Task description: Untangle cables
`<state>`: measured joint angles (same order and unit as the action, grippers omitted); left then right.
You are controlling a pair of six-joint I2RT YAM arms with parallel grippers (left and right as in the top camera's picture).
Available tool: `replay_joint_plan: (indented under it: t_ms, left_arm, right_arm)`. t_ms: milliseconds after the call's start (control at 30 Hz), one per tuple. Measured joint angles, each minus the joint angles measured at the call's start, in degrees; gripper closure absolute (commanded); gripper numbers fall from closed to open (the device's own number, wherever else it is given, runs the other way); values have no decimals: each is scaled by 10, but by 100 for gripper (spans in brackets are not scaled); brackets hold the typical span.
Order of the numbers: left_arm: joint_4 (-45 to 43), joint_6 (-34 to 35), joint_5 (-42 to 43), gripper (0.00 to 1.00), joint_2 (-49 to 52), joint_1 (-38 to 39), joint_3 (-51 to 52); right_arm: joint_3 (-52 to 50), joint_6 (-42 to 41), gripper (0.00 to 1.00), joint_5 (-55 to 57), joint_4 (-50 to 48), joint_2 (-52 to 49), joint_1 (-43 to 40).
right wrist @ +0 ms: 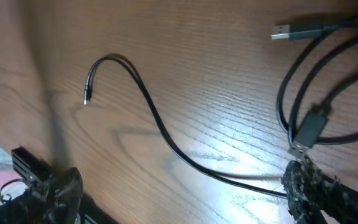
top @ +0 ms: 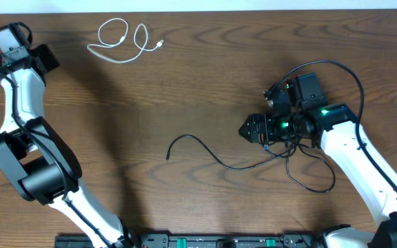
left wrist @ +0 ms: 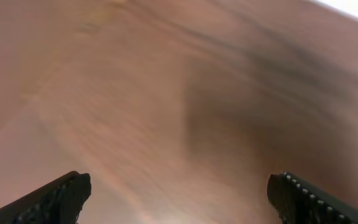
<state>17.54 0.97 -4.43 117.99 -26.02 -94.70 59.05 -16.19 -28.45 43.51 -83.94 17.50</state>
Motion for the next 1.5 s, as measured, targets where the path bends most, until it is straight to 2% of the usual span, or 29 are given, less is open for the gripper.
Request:
replay_joint_plan:
  t_ms: [100,167,267,400,700,800,900,1033,1267,1333,1400,1500]
  left_arm:
    - [-2,30,116,15,0,11,0]
    - [-3,44,169,18,0,26,0]
    - [4,55,219,20,0,67,0]
    - [11,57,232,20,0,130,0]
    - [16,61,161,19,9,250,0]
    - [10,28,108,20,35,279,0]
    - [6,-35,56,20,69,296,0]
    - [5,-96,7,19,112,295,0]
    - [-34,-145,-20,20,130,265,0]
    - [-43,-150,-22,25,133,257,0]
    - [-48,-156,-24,26,135,250,0]
    - [-52,-160,-24,35,137,243,-1]
  right_arm:
    - [0,0,1,0,-1,0,8]
    - [0,0,1,0,-4,0,13]
    - [0,0,1,5,-5,0,19]
    - [0,0,1,11,-5,0,21]
    - [0,0,1,16,-7,0,21]
    - [0,0,1,20,-3,0,21]
    - [0,0,1,22,2,0,21]
    - [0,0,1,26,3,0,21]
    - [0,0,1,34,4,0,21]
    - [0,0,1,35,4,0,21]
    - [0,0,1,36,4,0,21]
    - [0,0,1,37,4,0,21]
